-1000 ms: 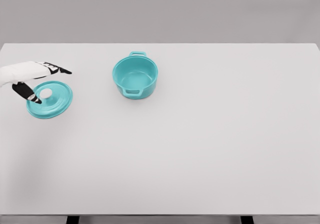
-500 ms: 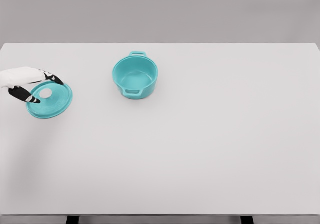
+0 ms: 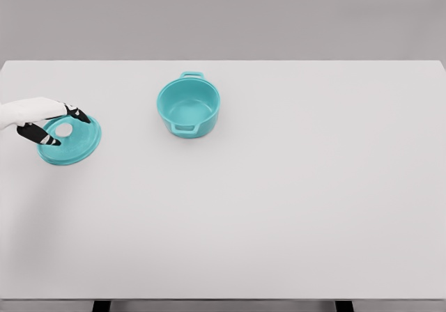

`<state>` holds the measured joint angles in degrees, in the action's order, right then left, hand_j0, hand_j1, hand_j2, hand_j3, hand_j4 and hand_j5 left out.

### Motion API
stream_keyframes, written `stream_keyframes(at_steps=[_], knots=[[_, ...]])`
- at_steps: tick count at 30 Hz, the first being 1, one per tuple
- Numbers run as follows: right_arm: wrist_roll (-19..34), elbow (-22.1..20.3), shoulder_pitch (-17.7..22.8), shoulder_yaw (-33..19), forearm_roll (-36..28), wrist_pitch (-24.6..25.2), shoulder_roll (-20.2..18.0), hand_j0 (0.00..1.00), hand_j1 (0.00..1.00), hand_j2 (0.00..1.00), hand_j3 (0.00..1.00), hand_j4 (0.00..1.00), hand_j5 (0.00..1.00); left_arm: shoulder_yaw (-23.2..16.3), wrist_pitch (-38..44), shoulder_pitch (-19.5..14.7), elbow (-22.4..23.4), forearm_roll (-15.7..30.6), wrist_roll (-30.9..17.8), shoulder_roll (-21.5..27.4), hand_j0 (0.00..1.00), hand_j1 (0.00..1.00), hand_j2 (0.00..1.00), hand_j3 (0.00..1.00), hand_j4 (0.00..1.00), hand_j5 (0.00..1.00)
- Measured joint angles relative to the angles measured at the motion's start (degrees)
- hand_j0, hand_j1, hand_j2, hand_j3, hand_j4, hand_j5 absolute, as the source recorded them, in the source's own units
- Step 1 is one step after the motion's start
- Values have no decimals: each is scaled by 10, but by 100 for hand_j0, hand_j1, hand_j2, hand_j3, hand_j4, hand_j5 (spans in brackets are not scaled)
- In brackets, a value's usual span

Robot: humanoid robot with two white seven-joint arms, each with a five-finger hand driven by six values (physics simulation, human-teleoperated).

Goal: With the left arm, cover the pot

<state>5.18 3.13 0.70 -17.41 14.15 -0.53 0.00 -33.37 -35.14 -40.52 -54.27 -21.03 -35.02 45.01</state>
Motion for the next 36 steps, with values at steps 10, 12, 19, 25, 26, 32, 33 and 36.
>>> stream_keyframes(at_steps=[10, 12, 19, 25, 26, 32, 33, 36], knots=[[0, 0, 0, 0, 0, 0, 0, 100, 100, 100, 100, 100, 100, 1, 0, 0, 1, 0, 0, -1, 71, 71, 71, 71, 71, 71], [0, 0, 0, 0, 0, 0, 0, 100, 100, 100, 100, 100, 100, 0, 0, 1, 1, 0, 0, -1, 72, 72, 72, 72, 72, 72], [0, 0, 0, 0, 0, 0, 0, 100, 100, 100, 100, 100, 100, -1, 0, 4, 0, 0, 0, -1, 71, 71, 71, 71, 71, 71], [0, 0, -1, 0, 0, 0, 0, 100, 100, 100, 100, 100, 100, 0, 0, 4, 0, 0, 0, -1, 64, 64, 64, 64, 64, 64], [0, 0, 0, 0, 0, 0, 0, 100, 100, 100, 100, 100, 100, 0, 0, 4, 0, 0, 0, -1, 64, 64, 64, 64, 64, 64], [0, 0, 0, 0, 0, 0, 0, 100, 100, 100, 100, 100, 100, -1, 0, 5, 0, -1, 0, 0, 61, 61, 61, 61, 61, 61], [0, 0, 0, 0, 0, 0, 0, 100, 100, 100, 100, 100, 100, -1, 1, 6, 0, 0, 0, 0, 61, 61, 61, 61, 61, 61], [0, 0, 0, 0, 0, 0, 0, 100, 100, 100, 100, 100, 100, 1, 3, 9, 0, 3, 2, 0, 55, 55, 55, 55, 55, 55]])
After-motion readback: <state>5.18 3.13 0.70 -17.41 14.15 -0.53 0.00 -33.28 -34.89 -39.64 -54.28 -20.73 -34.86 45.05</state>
